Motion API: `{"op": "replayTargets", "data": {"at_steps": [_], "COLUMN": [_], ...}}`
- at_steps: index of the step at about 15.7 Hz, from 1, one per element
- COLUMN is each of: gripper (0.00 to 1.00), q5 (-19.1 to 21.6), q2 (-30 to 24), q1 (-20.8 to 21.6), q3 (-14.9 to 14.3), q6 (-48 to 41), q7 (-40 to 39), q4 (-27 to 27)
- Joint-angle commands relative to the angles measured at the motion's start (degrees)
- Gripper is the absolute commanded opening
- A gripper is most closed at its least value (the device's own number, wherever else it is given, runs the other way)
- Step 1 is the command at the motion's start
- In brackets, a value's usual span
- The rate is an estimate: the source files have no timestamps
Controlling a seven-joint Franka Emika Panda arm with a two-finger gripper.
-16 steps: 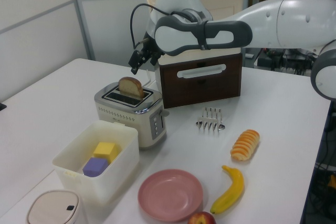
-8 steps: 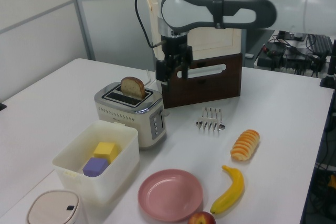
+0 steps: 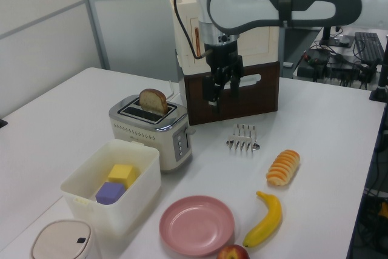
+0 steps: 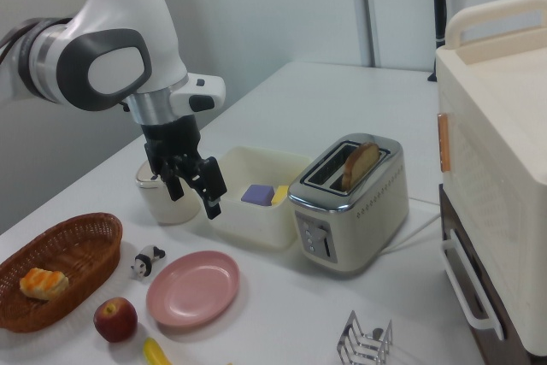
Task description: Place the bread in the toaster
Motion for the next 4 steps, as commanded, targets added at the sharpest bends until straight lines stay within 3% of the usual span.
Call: {"op": "replayTargets", "data": {"at_steps": [1, 4], "gripper": [1.00, 1.00], "q5": [-0.75, -0.75], "q2": [-2.43, -1.73], "q1": [-0.49, -0.14], "q3": [-0.27, -0.27], "q6": [1.09, 1.09], "q7": [-0.43, -0.43], "q4": [-3.18, -3.18]}}
